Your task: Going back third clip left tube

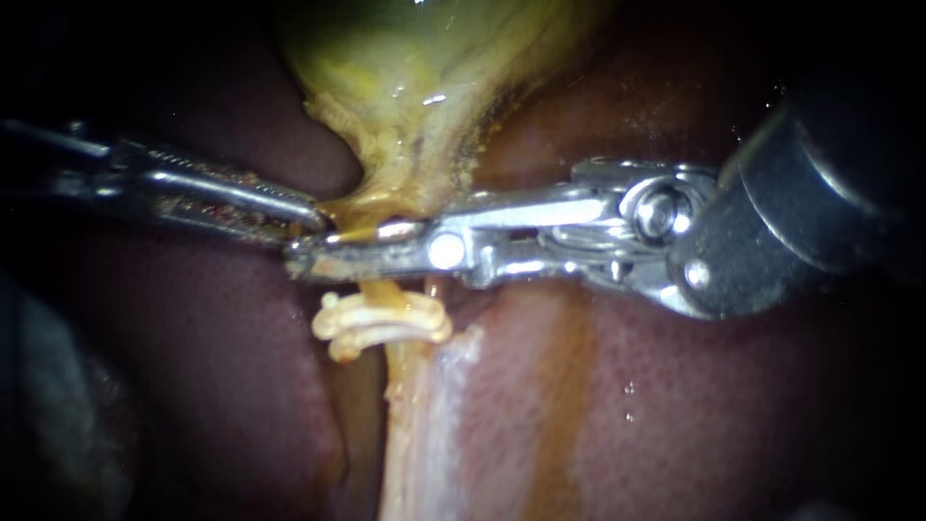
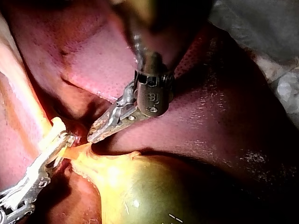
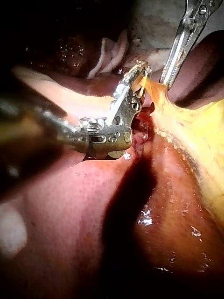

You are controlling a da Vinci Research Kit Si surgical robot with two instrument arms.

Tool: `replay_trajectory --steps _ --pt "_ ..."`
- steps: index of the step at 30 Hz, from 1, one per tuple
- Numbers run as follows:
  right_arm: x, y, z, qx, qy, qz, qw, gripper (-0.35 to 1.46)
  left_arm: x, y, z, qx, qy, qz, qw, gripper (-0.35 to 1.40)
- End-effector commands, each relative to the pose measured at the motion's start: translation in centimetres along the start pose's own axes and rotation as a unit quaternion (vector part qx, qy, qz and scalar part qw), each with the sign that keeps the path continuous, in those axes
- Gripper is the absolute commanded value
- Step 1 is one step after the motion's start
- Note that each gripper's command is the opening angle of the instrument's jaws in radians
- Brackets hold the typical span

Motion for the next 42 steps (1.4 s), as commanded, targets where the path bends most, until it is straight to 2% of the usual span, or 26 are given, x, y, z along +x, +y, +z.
replay_trajectory --steps 1,5,8,10,15,19,23,25,29,30,33,36,39,42 --pt "-0.01 0.01 0.01 0.006 -0.001 0.000 1.0000 -0.35 0.00 0.00 0.00 0.000 0.000 0.000 1.0000 -0.35" --pt "-0.15 0.19 0.11 0.032 0.004 -0.007 0.9994 0.17 0.00 0.00 0.00 0.000 0.000 0.000 1.0000 -0.35" --pt "-0.28 0.37 0.18 0.034 0.001 -0.014 0.9993 0.36 0.00 0.00 0.00 0.000 0.000 0.000 1.0000 -0.35" --pt "-0.36 0.52 0.23 0.033 -0.001 -0.018 0.9993 0.41 0.00 0.00 0.00 0.000 0.000 0.000 1.0000 -0.35" --pt "-0.45 0.83 0.28 0.000 0.013 -0.092 0.9957 0.48 -0.01 0.00 0.01 0.000 0.000 0.000 1.0000 -0.35" --pt "-0.42 0.94 0.25 -0.045 0.013 -0.144 0.9885 0.50 0.00 0.00 0.01 0.000 0.000 0.000 1.0000 -0.35" --pt "-0.43 0.96 0.19 -0.065 -0.009 -0.190 0.9796 0.50 -0.01 -0.01 0.01 0.000 0.000 0.000 1.0000 -0.35" --pt "-0.44 0.95 0.14 -0.069 -0.018 -0.222 0.9723 0.50 -0.01 -0.01 0.00 0.000 0.000 0.000 1.0000 -0.35" --pt "-0.50 0.92 0.01 -0.066 -0.023 -0.238 0.9689 0.50 -0.01 -0.01 -0.01 0.000 0.000 0.000 1.0000 -0.35" --pt "-0.52 0.90 -0.04 -0.064 -0.024 -0.246 0.9667 0.50 -0.01 -0.01 -0.01 0.000 0.000 0.000 1.0000 -0.35" --pt "-0.59 0.82 -0.24 -0.059 -0.030 -0.292 0.9541 0.50 -0.01 -0.01 -0.02 -0.001 0.000 0.001 1.0000 -0.35" --pt "-0.63 0.73 -0.46 -0.057 -0.031 -0.317 0.9461 0.50 -0.02 -0.01 -0.02 0.001 0.000 0.001 1.0000 -0.35" --pt "-0.69 0.63 -0.74 -0.057 -0.032 -0.353 0.9335 0.50 -0.02 -0.01 -0.03 0.001 0.000 0.001 1.0000 -0.35" --pt "-0.77 0.56 -1.00 -0.060 -0.031 -0.365 0.9287 0.50 -0.02 -0.01 -0.03 0.001 0.000 0.001 1.0000 -0.35"
